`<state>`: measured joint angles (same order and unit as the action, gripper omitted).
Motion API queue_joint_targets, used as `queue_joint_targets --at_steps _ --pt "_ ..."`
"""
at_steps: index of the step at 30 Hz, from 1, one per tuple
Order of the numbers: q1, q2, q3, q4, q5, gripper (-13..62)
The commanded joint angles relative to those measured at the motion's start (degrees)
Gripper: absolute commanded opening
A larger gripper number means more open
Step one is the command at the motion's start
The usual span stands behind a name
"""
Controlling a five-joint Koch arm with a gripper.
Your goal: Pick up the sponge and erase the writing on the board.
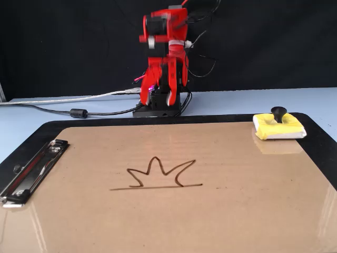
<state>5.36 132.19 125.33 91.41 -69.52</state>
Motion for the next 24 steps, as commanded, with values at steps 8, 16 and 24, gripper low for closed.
queue_joint_targets --at_steps 8,16,24 --pt "-53.7 1.6 -0.8 -44.3 -34.5 31.6" --pt "-70.8 -20.6 8.9 -106.1 -26.6 31.6" --pt "-70.7 -36.1 5.4 -115.1 -20.4 31.7"
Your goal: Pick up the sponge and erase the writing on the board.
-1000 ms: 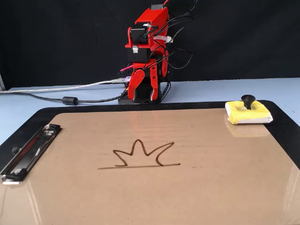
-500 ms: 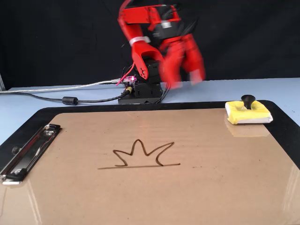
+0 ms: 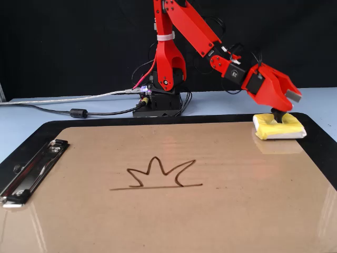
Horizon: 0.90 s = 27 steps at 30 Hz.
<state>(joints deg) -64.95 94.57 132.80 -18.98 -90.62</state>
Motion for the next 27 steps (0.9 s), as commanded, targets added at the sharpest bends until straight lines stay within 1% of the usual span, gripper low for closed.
queue_joint_targets --at_steps 1,11,18,20,21,23,26,27 --pt "-0.3 1.4 -1.9 -4.8 0.7 31.7" --pt "0.5 -1.0 4.4 -5.5 0.7 31.8" --pt "0.5 -4.4 4.2 -9.0 0.7 31.5" --pt "0.9 -6.2 4.0 -10.5 0.7 30.1" --pt "1.2 -6.9 4.0 -11.3 0.7 28.1" --pt "2.9 -8.0 4.4 -13.2 0.8 19.6" --pt "5.9 -8.1 5.6 -15.9 2.6 2.9" --pt "7.2 -7.6 6.3 -16.9 3.5 -4.6"
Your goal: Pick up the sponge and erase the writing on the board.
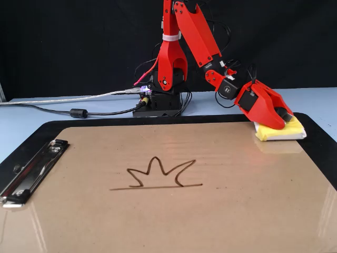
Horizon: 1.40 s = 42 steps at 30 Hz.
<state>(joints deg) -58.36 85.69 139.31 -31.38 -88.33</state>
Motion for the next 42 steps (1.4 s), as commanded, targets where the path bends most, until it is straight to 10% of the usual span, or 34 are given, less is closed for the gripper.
queue_joint_targets --at_steps 1,7,14,23,42 --pt "1.5 1.6 0.3 -5.2 1.6 -8.1" --pt "5.5 17.6 3.6 0.6 -1.0 -8.0" --pt "46.1 45.1 1.9 41.3 -3.1 -8.0" --pt "68.3 17.3 -9.5 31.6 -1.1 -8.0" --pt "70.1 -20.0 -32.8 14.2 -0.8 -8.0"
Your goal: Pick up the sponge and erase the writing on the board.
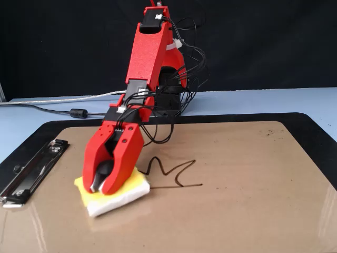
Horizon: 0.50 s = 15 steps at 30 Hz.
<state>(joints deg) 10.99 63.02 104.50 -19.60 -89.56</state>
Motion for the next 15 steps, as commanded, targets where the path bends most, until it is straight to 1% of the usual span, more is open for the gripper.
queue_joint_targets --at_steps 1,5,7,8,9,11,14,15 --pt "0.8 6.1 6.0 3.0 0.5 -8.0" --pt "0.8 24.0 27.5 3.1 0.6 -8.0" --pt "0.6 29.8 34.5 2.5 0.6 -8.0" --pt "0.5 30.0 35.8 2.4 0.5 -8.0" --pt "0.4 29.1 35.3 1.9 0.4 -8.0" --pt "-0.7 22.9 29.8 0.4 0.2 -8.0" --pt "-3.6 7.6 15.7 -3.9 0.0 -8.0" --pt "-4.6 0.5 8.5 -5.2 0.1 -8.0"
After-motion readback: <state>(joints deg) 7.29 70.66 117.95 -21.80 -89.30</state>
